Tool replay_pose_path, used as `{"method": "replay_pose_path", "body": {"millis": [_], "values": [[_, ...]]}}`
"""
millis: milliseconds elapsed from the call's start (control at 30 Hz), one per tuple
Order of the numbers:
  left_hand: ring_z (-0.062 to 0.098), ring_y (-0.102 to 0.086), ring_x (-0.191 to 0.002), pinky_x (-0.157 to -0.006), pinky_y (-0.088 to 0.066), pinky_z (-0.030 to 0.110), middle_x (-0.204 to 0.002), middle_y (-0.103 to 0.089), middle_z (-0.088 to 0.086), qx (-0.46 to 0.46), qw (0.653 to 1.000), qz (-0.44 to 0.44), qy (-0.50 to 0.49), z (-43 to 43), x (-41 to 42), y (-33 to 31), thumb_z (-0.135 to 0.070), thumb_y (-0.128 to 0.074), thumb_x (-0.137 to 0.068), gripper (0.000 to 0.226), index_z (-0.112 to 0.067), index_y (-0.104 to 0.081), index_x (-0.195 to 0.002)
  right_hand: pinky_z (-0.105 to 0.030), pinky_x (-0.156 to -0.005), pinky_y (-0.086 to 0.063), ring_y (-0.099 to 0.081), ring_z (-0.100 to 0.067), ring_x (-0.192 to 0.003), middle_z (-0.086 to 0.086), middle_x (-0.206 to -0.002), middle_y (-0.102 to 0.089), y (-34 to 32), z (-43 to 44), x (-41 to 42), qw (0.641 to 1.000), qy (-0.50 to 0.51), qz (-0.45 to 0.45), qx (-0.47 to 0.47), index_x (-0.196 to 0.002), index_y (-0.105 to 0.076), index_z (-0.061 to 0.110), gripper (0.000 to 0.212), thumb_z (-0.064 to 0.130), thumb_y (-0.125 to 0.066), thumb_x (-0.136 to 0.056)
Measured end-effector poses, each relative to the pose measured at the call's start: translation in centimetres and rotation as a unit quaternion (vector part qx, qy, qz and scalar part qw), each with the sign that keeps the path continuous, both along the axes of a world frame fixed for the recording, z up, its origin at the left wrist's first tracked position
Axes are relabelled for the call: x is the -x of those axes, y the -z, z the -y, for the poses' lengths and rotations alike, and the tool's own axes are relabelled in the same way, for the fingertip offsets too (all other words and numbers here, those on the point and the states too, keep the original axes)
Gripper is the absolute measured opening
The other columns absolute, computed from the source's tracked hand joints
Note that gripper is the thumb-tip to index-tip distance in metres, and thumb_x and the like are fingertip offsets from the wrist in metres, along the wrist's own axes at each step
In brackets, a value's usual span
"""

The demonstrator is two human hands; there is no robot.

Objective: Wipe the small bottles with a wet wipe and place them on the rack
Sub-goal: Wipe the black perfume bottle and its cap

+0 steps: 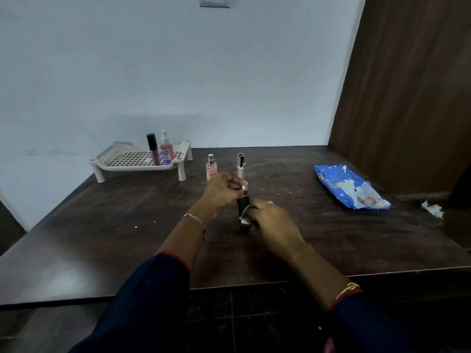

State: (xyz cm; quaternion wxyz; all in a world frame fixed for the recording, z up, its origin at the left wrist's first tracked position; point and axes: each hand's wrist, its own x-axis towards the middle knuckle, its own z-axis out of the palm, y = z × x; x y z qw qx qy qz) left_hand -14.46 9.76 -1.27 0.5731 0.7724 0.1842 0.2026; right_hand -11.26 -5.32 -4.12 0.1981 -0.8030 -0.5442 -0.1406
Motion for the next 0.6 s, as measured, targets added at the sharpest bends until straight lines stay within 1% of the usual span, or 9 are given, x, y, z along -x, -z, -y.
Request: {"method": "replay_pose_path", "body": {"millis": [67,133,200,233,300,367,433,500,600], "values": [[0.009,-0.057,-0.067,-0.058,-0.049,0.017,-0.076,-0.062,0.005,0.006,1.000,-0.003,0.008,0.1,0.1,-0.1,0.009,-0.067,-0.078,0.020,0.002,-0.064,-0.096,-0.036,-0.075,-0.044,-0.056,-0.028,-0.095,-0.006,-0.106,-0.059,0.4,0.3,0.2,1.000,-0.007,0.022,0.015,-0.101,-0.067,0.011,0.019,0.012,-0.054,-0.088],[0.004,-0.058,-0.060,-0.051,-0.047,0.014,-0.074,-0.062,0.003,0.006,1.000,-0.004,0.007,0.0,0.1,-0.1,0.009,-0.067,-0.078,0.018,-0.002,-0.064,-0.091,-0.037,-0.073,-0.044,-0.056,-0.029,-0.092,-0.007,-0.106,-0.059,0.7,0.5,0.2,0.999,-0.016,0.041,0.025,-0.102,-0.067,0.009,0.020,0.013,-0.051,-0.090],[-0.002,-0.058,-0.051,-0.046,-0.047,0.010,-0.072,-0.062,0.003,0.006,1.000,0.005,-0.003,-0.1,0.1,-0.2,0.010,-0.068,-0.076,0.020,0.005,-0.064,-0.095,-0.037,-0.069,-0.045,-0.057,-0.030,-0.090,-0.008,-0.106,-0.060,0.9,0.7,0.3,0.997,-0.027,0.061,0.040,-0.102,-0.067,0.008,0.023,0.011,-0.049,-0.088],[-0.002,-0.057,-0.050,-0.046,-0.047,0.010,-0.071,-0.062,0.003,0.004,1.000,0.007,-0.006,-0.1,0.1,-0.3,0.010,-0.069,-0.076,0.020,0.007,-0.063,-0.095,-0.037,-0.066,-0.046,-0.057,-0.031,-0.087,-0.009,-0.104,-0.060,1.0,0.9,0.3,0.996,-0.036,0.069,0.047,-0.100,-0.067,0.007,0.022,0.008,-0.049,-0.086],[0.004,-0.057,-0.056,-0.048,-0.047,0.012,-0.069,-0.061,0.003,-0.007,1.000,0.002,-0.003,-0.2,0.0,-0.4,0.009,-0.070,-0.075,0.015,0.002,-0.064,-0.087,-0.035,-0.064,-0.046,-0.059,-0.032,-0.083,-0.011,-0.102,-0.060,1.3,1.3,0.1,0.995,-0.044,0.069,0.056,-0.098,-0.067,0.005,0.022,0.003,-0.051,-0.082],[0.008,-0.057,-0.061,-0.050,-0.049,0.012,-0.070,-0.061,0.001,-0.018,1.000,-0.007,0.001,-0.2,0.0,-0.3,0.007,-0.071,-0.075,0.019,-0.010,-0.063,-0.077,-0.036,-0.069,-0.047,-0.059,-0.029,-0.088,-0.009,-0.105,-0.059,1.5,2.0,-0.6,0.997,-0.016,0.051,0.057,-0.099,-0.065,0.008,0.022,0.006,-0.049,-0.085],[0.008,-0.059,-0.065,-0.054,-0.052,0.013,-0.073,-0.064,0.001,-0.024,1.000,-0.019,0.001,-0.3,0.1,-0.1,0.005,-0.072,-0.075,0.023,-0.016,-0.062,-0.075,-0.037,-0.075,-0.047,-0.058,-0.026,-0.093,-0.005,-0.106,-0.058,1.3,2.8,-1.5,0.999,0.026,0.020,0.035,-0.099,-0.065,0.011,0.020,0.009,-0.049,-0.087],[0.008,-0.061,-0.068,-0.059,-0.054,0.016,-0.077,-0.066,0.001,-0.026,0.999,-0.024,0.007,-0.4,0.1,0.0,0.004,-0.071,-0.075,0.022,-0.016,-0.063,-0.077,-0.034,-0.077,-0.045,-0.058,-0.024,-0.093,-0.004,-0.104,-0.060,0.8,3.2,-2.1,0.999,0.046,-0.008,-0.008,-0.098,-0.066,0.012,0.017,0.009,-0.054,-0.086],[0.007,-0.059,-0.065,-0.056,-0.051,0.013,-0.074,-0.064,0.000,-0.030,0.999,-0.017,0.013,-0.4,0.1,-0.1,0.003,-0.072,-0.075,0.019,-0.014,-0.064,-0.078,-0.031,-0.074,-0.043,-0.059,-0.025,-0.091,-0.005,-0.100,-0.062,-0.2,2.2,-1.6,0.999,0.017,-0.016,-0.048,-0.094,-0.067,0.012,0.014,0.010,-0.060,-0.082]]}}
